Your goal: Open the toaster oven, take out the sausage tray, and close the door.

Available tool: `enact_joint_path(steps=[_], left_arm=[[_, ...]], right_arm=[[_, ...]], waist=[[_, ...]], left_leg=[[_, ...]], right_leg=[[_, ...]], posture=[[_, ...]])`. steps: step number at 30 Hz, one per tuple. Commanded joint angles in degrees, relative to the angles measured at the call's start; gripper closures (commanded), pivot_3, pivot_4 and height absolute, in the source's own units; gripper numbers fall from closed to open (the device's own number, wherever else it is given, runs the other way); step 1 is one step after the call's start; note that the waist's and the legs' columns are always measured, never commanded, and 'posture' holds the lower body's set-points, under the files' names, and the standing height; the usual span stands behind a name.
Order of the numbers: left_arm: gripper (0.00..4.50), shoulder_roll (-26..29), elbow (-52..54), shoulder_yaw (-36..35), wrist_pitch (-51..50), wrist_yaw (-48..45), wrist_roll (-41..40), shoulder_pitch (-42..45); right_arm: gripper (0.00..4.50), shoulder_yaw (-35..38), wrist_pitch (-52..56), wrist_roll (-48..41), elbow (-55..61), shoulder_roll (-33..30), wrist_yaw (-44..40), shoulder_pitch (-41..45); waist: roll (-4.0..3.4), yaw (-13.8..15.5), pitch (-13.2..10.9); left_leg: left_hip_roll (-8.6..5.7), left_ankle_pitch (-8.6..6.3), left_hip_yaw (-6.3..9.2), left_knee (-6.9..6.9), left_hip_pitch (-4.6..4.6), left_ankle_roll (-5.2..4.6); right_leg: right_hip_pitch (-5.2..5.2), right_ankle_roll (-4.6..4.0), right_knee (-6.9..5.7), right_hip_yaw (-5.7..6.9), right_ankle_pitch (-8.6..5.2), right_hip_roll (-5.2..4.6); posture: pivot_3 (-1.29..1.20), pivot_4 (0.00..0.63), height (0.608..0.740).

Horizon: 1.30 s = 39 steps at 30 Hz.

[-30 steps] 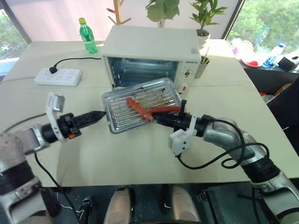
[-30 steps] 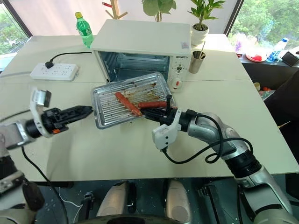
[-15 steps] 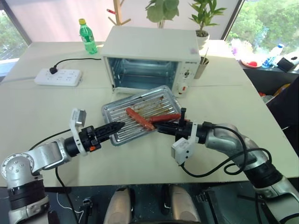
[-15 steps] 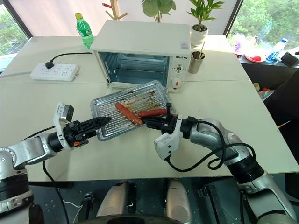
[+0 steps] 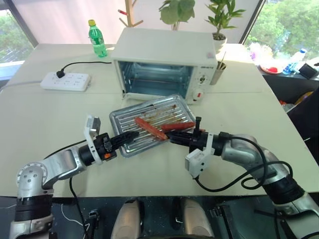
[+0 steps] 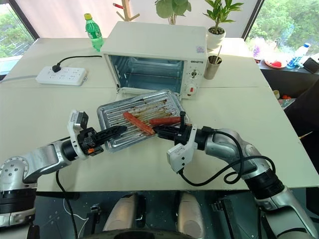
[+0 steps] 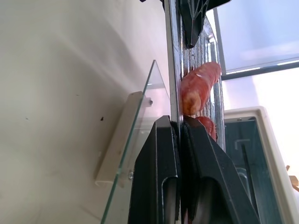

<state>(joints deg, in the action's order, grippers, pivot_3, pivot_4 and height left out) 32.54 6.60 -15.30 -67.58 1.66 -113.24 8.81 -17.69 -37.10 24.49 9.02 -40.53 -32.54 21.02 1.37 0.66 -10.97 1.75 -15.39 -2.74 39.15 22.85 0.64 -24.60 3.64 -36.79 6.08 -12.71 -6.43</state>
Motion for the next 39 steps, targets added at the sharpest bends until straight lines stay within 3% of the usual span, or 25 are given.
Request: enact_joint_path(steps=[1, 10, 13, 16, 21, 27, 31, 39], left_arm=[[4.46, 0.1, 1.5, -0.1, 1.1, 1.2, 0.2, -1.2], [4.46, -1.2, 3.4, -1.1, 2.5, 0.8, 0.2, -3.7], [4.50, -1.8, 3.7, -0.9, 3.1, 0.9, 0.2, -3.7], [4.50, -2.5, 3.9, -1.1, 3.4, 0.5, 0.2, -3.8], [4.50, -3.2, 4.2, -2.4, 3.8, 0.5, 0.2, -4.8], [4.50, -5.2, 10.6, -8.7, 6.7, -0.7, 0.2, -14.0], [4.50, -8.8, 19.5, -12.5, 12.8, -1.4, 0.2, -24.4], [4.50, -19.1, 31.3, -12.8, 28.7, 0.4, 0.2, -36.1]], right_arm=[[4.50, 2.4, -0.5, -1.3, 3.4, -0.6, 0.1, 0.3], [4.50, 3.3, 1.3, -4.9, 4.3, -1.7, -2.2, -0.7], [3.54, 3.3, 2.1, -4.8, 4.5, -1.3, -2.4, -0.2], [2.01, 3.3, 2.1, -3.8, 4.5, -1.1, -2.5, 0.2], [2.01, 4.4, 2.0, -5.9, 5.6, -2.4, -3.6, -1.2], [2.01, 10.9, 7.7, -23.2, 9.5, -8.4, -9.3, -8.3], [2.01, 15.1, 19.4, -34.1, 9.1, -10.2, -13.1, -11.3], [2.01, 16.2, 37.5, -42.2, -0.2, -7.1, -17.2, -9.5]], waist=[[0.00, 0.0, 0.0], [0.00, 0.1, 0.0], [-0.01, 0.1, 0.0], [-0.01, 0.1, 0.0], [-0.01, 0.1, 0.0], [-0.03, 0.0, 0.0], [-0.03, 0.1, 0.0], [-0.06, 0.2, 0.0]], left_leg=[[0.00, 0.00, 0.00, 0.00, 0.01, 0.00], [0.01, -0.01, 0.00, -0.03, 0.02, -0.01], [0.04, -0.01, 0.01, -0.05, 0.02, -0.02], [0.04, -0.01, 0.01, -0.05, 0.04, -0.02], [0.05, -0.02, 0.01, -0.07, 0.10, -0.03], [0.07, -0.09, 0.02, -0.09, 0.21, -0.16], [0.08, -0.12, -0.01, -0.09, 0.21, -0.19], [0.05, -0.17, 0.03, -0.09, 0.32, -0.23]], right_leg=[[0.00, -0.02, 0.03, 0.00, -0.01, 0.00], [0.04, -0.15, 0.17, 0.01, -0.09, 0.02], [0.07, -0.15, 0.26, 0.01, -0.09, 0.06], [0.07, -0.16, 0.32, 0.02, -0.09, 0.07], [0.08, -0.16, 0.45, 0.04, -0.09, 0.10], [0.08, -0.17, 0.65, 0.05, -0.09, 0.09], [0.08, -0.21, 0.69, 0.05, -0.10, -0.01], [0.05, -0.26, 0.80, 0.18, -0.11, -0.23]], posture=[[0.00, 0.150, 0.717], [0.00, 0.150, 0.717], [0.00, 0.150, 0.717], [0.00, 0.150, 0.717], [0.00, 0.150, 0.717], [0.00, 0.150, 0.717], [0.00, 0.150, 0.717], [0.00, 0.150, 0.717]])
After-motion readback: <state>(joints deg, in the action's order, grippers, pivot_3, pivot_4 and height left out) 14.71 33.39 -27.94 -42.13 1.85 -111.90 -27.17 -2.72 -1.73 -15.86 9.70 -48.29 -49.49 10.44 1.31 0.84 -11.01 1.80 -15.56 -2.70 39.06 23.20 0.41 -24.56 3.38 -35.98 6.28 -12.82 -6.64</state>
